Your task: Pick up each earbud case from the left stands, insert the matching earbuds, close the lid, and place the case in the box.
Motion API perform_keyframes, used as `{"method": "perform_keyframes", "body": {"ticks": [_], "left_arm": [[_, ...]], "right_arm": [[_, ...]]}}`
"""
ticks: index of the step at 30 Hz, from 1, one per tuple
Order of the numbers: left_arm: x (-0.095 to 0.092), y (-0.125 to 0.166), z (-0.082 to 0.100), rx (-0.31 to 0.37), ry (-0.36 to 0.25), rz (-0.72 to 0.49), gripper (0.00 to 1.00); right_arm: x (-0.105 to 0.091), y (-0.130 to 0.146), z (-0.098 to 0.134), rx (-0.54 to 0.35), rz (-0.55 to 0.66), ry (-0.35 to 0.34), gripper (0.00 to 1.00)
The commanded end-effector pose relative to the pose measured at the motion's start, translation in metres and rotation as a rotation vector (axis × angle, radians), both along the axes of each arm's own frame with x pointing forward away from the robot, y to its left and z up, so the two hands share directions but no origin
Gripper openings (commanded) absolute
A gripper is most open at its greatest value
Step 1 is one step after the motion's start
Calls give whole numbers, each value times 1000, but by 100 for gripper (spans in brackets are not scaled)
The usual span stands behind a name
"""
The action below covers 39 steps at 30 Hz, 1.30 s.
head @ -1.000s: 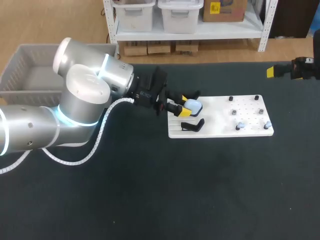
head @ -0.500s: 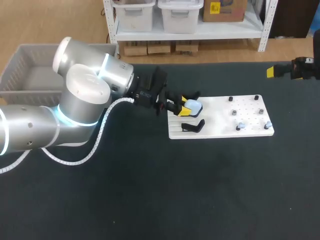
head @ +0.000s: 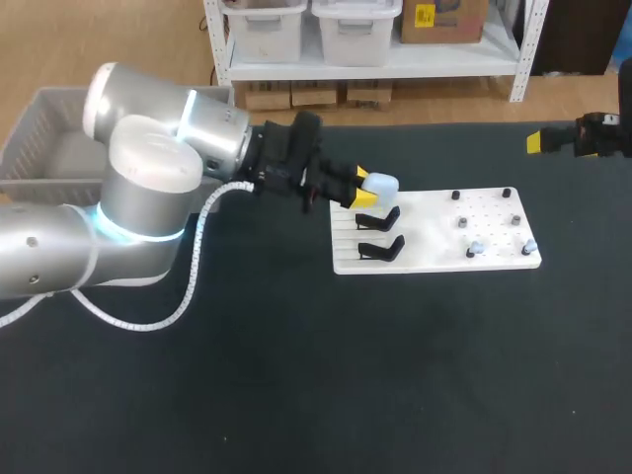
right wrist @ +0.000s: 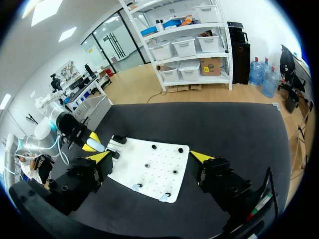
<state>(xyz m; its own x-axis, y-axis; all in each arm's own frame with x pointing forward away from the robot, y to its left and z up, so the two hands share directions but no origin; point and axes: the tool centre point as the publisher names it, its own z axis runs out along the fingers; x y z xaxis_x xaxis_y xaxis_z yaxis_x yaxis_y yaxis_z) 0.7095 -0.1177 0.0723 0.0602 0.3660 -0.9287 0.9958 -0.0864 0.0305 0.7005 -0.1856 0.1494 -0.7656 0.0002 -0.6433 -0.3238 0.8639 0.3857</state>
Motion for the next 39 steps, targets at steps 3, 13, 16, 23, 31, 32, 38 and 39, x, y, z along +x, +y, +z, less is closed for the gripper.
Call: {"method": "perform_keyframes", "body": {"ticks": [3, 13, 16, 23, 31, 32, 38, 39], "left_arm": [[-23, 6, 19, -89, -35, 40, 0], [-47, 4, 44, -208, -31, 22, 0], [-52, 2, 44, -228, -17, 22, 0], [-60, 2, 44, -272, 33, 36, 0], [-68, -1, 38, -278, 61, 36, 0], [-68, -1, 37, -280, 67, 31, 0], [-66, -5, 36, -274, 76, 29, 0], [-65, -5, 35, -274, 77, 31, 0]], "right_arm": [[0, 0, 0, 0, 0, 0, 100], [0, 0, 0, 0, 0, 0, 100], [0, 0, 0, 0, 0, 0, 100], [0, 0, 0, 0, 0, 0, 100], [0, 0, 0, 0, 0, 0, 100], [0, 0, 0, 0, 0, 0, 100], [0, 0, 0, 0, 0, 0, 100], [0, 0, 0, 0, 0, 0, 100]]}}
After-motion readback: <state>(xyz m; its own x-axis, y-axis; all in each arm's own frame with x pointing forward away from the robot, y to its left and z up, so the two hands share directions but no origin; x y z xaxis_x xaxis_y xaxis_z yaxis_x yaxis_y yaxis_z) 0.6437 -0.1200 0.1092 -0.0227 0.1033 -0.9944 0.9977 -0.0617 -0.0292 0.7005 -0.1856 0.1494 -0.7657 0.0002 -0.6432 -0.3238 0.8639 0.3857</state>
